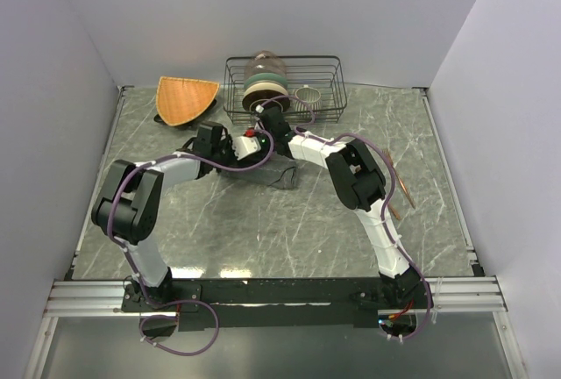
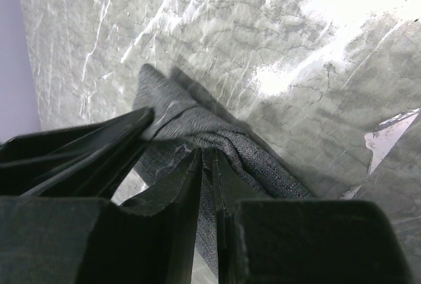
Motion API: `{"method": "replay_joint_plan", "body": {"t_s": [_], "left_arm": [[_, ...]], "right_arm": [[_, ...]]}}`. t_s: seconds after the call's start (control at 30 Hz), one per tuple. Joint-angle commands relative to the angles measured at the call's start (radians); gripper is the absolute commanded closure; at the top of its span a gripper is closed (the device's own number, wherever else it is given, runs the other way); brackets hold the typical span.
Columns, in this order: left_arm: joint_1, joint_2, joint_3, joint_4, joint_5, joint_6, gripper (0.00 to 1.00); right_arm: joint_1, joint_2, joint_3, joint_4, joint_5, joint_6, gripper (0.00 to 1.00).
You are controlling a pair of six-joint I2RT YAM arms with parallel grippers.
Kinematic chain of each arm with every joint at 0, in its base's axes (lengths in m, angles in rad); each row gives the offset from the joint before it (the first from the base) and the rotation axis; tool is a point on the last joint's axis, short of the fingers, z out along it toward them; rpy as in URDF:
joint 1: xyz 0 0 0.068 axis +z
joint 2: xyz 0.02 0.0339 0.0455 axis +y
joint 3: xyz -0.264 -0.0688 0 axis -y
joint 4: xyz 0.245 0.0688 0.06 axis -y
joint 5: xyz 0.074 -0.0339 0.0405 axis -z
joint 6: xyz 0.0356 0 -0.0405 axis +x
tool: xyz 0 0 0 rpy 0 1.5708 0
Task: Fold the napkin into a case and place the utensils inside
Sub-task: Smooth out the smaller rectangle-folded napkin at the center of the board.
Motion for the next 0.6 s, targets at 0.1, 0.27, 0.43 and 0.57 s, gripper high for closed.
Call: {"method": "replay_joint_plan", "body": {"t_s": [0.1,0.27,0.43,0.57], "left_arm": [[-0.003,-0.074,0.026,-0.058,0.066,-0.017,0.99],[-0.003,-0.076,0.037,-0.118,0.11,-0.018,0.99],[0.0,-0.041,0.031,-0.184,0.147,-0.006,0.96],[0.02,0.001,0.028,-0.22,0.155,0.02,0.98]], "right_arm": [[0.003,0.04,0.041,-0.019,0.071,-0.023,0.8],[0.008,0.042,0.049,-0.025,0.077,-0.029,0.8],[0.007,0.04,0.046,-0.025,0.08,-0.03,0.79],[0.005,0.042,0.048,-0.031,0.076,-0.035,0.79]]}}
